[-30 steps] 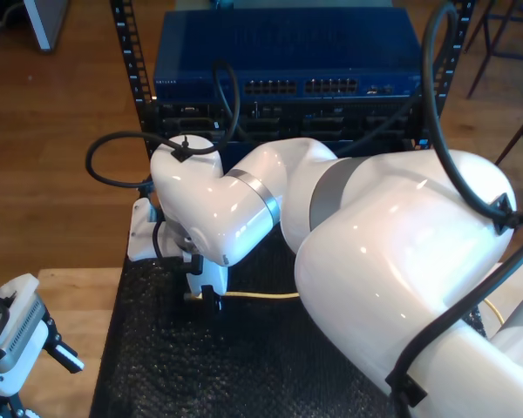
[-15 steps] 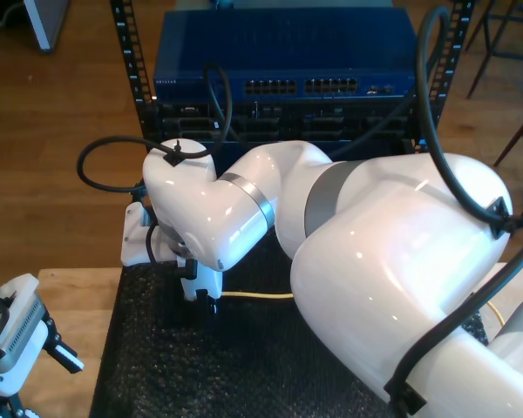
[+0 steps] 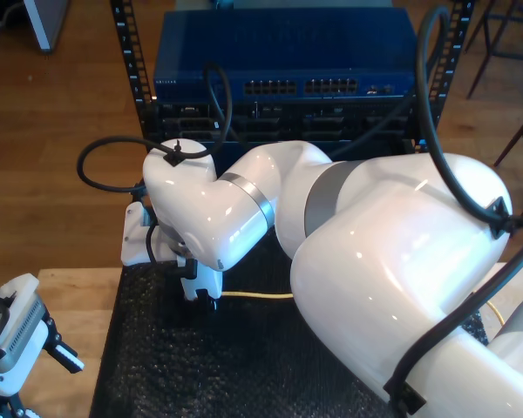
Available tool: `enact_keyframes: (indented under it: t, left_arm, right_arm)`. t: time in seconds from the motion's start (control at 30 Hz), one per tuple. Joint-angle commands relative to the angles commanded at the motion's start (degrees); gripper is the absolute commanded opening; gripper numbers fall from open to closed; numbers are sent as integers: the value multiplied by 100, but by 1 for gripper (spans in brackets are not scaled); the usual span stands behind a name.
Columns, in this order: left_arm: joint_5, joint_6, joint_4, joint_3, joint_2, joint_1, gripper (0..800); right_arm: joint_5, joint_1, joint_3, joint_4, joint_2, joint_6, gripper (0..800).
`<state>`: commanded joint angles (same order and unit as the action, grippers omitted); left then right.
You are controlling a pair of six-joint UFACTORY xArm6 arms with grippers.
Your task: Grab the cable and plug it in
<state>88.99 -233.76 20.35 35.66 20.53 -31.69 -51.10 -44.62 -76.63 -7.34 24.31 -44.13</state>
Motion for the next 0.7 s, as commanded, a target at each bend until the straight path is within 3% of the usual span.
enact_keyframes:
  t: [0.7]
  left_arm:
    - [9,-9,0,0,0,0,800]
  right_arm:
    - [0,-9,-18,0,9,0,245]
